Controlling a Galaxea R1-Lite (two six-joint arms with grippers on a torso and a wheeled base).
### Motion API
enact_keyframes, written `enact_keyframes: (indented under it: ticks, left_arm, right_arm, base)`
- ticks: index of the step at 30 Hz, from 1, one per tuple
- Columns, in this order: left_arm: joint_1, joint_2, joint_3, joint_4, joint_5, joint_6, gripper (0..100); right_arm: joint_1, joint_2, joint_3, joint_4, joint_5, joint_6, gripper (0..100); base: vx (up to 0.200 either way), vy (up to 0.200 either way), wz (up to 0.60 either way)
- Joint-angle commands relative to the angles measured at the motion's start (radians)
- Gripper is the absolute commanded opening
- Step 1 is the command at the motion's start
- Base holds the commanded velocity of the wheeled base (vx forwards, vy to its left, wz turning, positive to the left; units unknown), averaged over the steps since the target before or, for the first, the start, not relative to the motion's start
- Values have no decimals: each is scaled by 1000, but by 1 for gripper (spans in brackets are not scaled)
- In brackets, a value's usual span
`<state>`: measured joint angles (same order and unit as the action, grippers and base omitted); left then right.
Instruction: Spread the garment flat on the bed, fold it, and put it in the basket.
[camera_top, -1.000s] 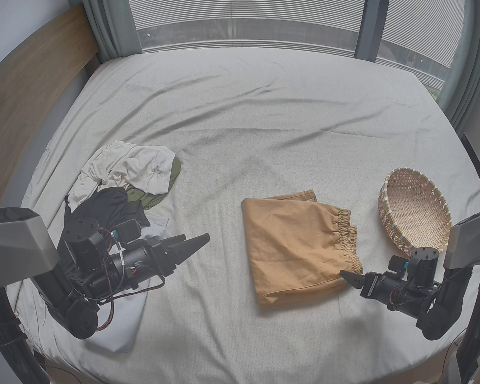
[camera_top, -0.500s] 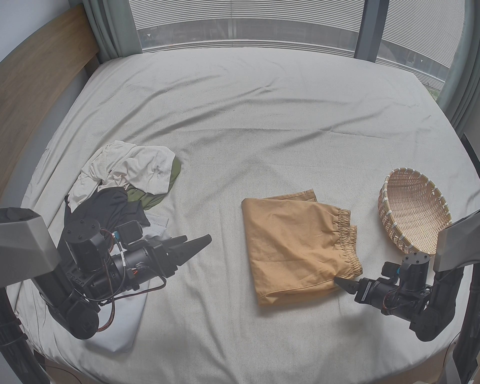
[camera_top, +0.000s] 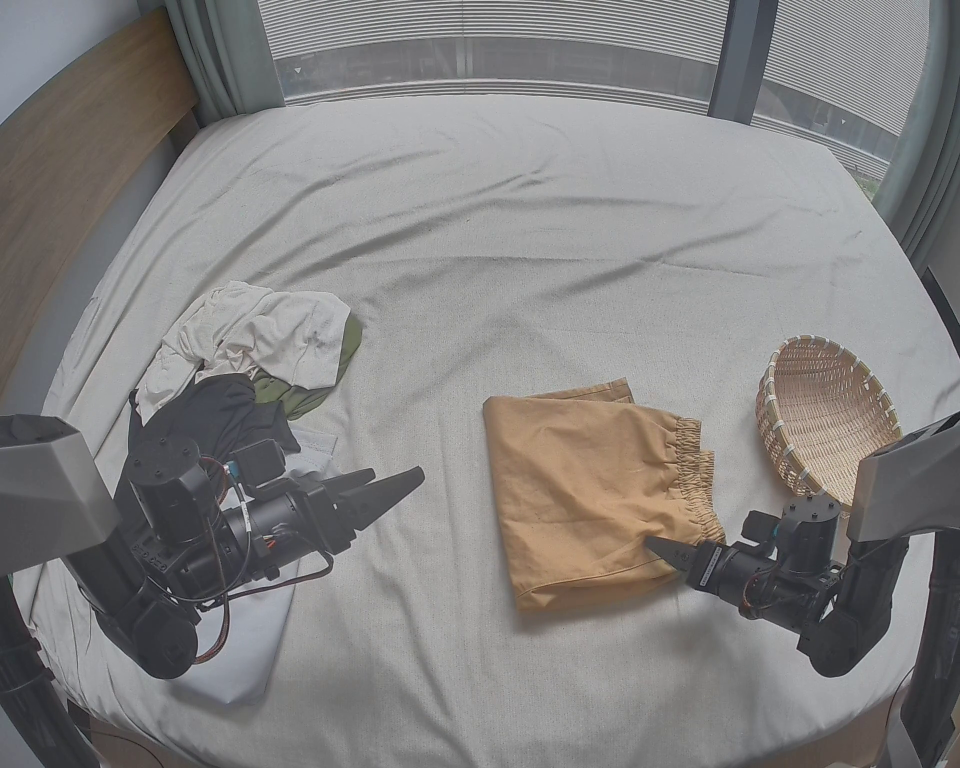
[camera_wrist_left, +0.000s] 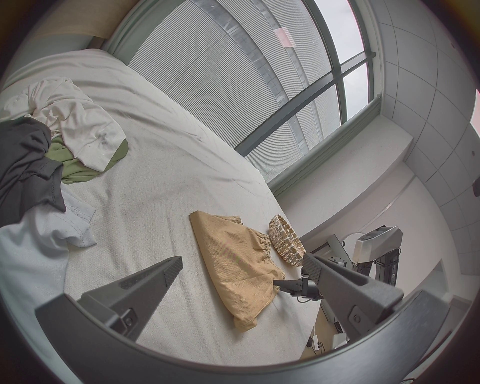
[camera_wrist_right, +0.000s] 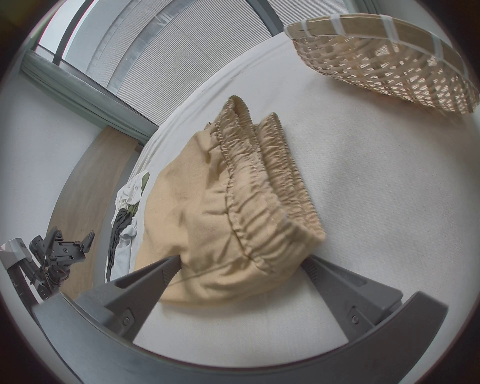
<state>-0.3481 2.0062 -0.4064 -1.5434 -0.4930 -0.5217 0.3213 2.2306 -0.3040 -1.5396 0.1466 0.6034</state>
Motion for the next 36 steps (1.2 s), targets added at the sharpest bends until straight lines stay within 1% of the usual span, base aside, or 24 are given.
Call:
enact_keyframes:
  ticks: [1, 2, 10, 13, 16, 17, 18, 19, 22, 24, 25, 27, 31, 33, 36]
  left_arm:
    - [6, -9, 1, -1, 1, -1, 100]
    - [6, -10, 1, -1, 1, -1, 100]
    - [4, -9, 1, -1, 1, -1, 100]
    - [6, -9, 1, 0, 1, -1, 100]
    - [6, -9, 3, -1, 1, -1, 100]
    - [6, -9, 3, -1, 1, -1, 100]
    - [6, -9, 3, -1, 1, 0, 100]
    - [6, -9, 3, 0, 1, 0, 100]
    - [6, -10, 6, -1, 1, 0, 100]
    - [6, -10, 8, -1, 1, 0, 100]
    - [8, -10, 8, -1, 1, 0, 100]
    - [8, -10, 8, 0, 1, 2, 100]
    - [8, -9, 8, -1, 1, 2, 100]
    - [8, -9, 8, -1, 1, 2, 100]
    - [8, -9, 8, -1, 1, 2, 100]
  right_arm:
    - [36, 35, -60, -1, -7, 9, 100]
    - [39, 38, -61, -2, -7, 9, 0]
    - [44, 27, -56, -2, -5, 9, 0]
    - [51, -34, -50, -1, -5, 9, 0]
    - [90, -137, -23, -1, -1, 6, 0]
    - [90, -137, -23, -1, -1, 6, 0]
    - [125, -221, -3, -1, 4, 3, 0]
    - [145, -266, 2, 1, 10, 1, 0]
    - [180, -341, 16, 1, 21, -1, 0]
    - [186, -353, 17, 1, 22, -1, 0]
    - [216, -402, 20, 1, 33, -2, 0]
    - [226, -434, 20, 1, 45, -5, 0]
    - [232, -494, 20, -1, 77, -5, 0]
    - [231, -536, 20, -1, 113, -5, 0]
    - [229, -598, 16, 1, 146, -5, 0]
  base:
    - [0, 0, 0]
    - [0, 0, 0]
    - [0, 0, 0]
    - [0, 0, 0]
    - [0, 0, 0]
    - [0, 0, 0]
    - [0, 0, 0]
    - [0, 0, 0]
    - [0, 0, 0]
    - [0, 0, 0]
    - [0, 0, 0]
    - [0, 0, 0]
    - [0, 0, 0]
    - [0, 0, 0]
    - [0, 0, 0]
